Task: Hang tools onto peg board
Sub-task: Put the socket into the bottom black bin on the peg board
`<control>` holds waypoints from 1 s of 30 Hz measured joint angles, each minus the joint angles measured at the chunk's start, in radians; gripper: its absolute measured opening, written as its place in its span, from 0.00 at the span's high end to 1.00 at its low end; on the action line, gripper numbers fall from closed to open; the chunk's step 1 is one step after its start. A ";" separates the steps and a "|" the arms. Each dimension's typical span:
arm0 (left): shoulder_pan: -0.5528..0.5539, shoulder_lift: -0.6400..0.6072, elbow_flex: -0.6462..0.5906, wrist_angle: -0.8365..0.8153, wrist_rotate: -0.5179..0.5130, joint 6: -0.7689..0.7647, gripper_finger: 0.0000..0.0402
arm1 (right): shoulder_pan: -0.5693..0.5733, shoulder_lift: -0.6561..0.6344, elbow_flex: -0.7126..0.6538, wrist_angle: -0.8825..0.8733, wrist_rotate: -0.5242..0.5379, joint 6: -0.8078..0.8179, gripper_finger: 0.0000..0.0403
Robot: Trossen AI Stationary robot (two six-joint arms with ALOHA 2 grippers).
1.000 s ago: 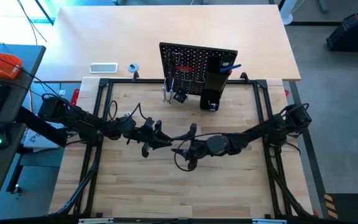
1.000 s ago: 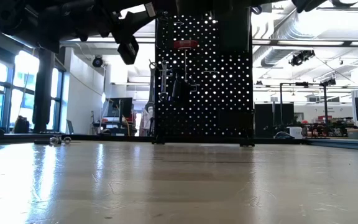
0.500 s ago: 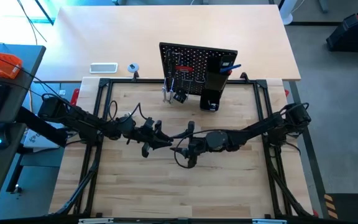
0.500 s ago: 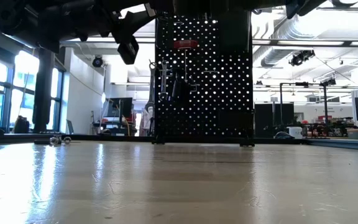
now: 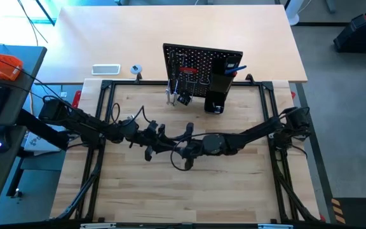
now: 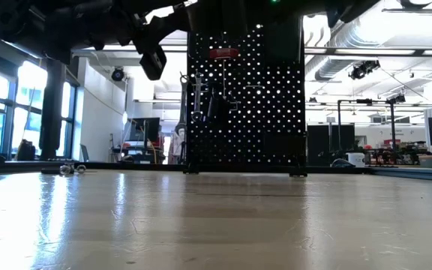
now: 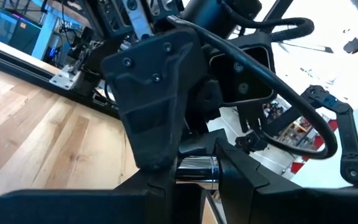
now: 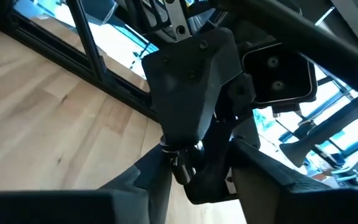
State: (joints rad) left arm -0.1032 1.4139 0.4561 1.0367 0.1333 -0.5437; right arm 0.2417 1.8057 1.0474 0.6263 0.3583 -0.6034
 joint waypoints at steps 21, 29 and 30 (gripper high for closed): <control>0.005 0.001 0.004 0.006 -0.003 0.018 0.81 | 0.039 0.001 0.003 -0.017 0.110 -0.024 0.74; 0.013 0.001 0.004 0.007 -0.008 0.043 0.81 | 0.040 0.002 0.002 -0.015 0.143 -0.020 0.75; 0.015 0.001 0.004 0.007 -0.008 0.044 0.81 | 0.040 0.002 0.002 -0.015 0.149 -0.018 0.75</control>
State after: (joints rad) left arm -0.0886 1.4147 0.4599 1.0437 0.1253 -0.5000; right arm 0.2813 1.8072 1.0496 0.6113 0.5071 -0.6214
